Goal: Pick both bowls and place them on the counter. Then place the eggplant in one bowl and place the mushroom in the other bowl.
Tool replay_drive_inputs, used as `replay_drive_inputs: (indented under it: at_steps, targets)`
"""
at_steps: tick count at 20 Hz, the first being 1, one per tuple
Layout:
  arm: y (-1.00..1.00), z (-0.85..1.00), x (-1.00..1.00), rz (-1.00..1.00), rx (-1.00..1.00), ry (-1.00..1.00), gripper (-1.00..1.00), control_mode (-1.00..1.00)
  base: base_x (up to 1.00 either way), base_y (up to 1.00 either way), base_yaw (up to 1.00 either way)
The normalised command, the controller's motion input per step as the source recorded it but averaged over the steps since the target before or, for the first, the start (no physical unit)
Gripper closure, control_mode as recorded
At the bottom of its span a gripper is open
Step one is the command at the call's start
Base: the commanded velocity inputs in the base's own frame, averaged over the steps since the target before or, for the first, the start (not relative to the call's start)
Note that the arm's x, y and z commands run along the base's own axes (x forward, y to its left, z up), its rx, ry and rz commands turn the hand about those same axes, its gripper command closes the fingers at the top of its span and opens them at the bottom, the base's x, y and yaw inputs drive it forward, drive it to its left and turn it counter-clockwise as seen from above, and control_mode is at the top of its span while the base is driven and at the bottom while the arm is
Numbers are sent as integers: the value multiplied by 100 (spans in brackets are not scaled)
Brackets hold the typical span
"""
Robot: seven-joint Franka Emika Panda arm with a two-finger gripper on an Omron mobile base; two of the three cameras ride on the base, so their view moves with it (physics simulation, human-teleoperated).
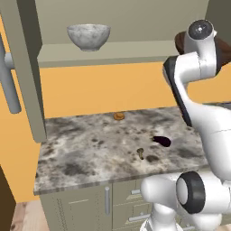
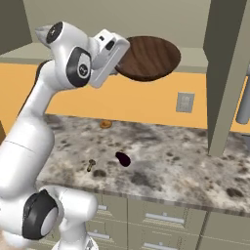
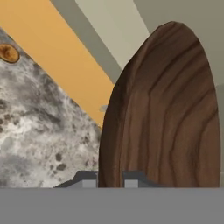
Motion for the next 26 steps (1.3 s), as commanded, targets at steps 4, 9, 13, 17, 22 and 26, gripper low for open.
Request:
replay_drive_inputs:
  at_steps: [4, 9, 13, 17, 22, 26]
  targets:
    - [27, -44, -100, 0, 0, 0, 100, -100, 0, 0, 0]
    - [4, -69, -58, -2, 0, 5, 100, -100, 0, 0, 0]
    - [0, -89, -33, -2, 2, 9, 100, -100, 0, 0, 0]
    - [-1, -97, -26, 0, 1, 10, 100, -100, 0, 0, 0]
    - [-7, -84, 25, 1, 1, 10, 100, -100, 0, 0, 0]
    - [-36, -77, 77, 5, 8, 16, 100, -100, 0, 0, 0]
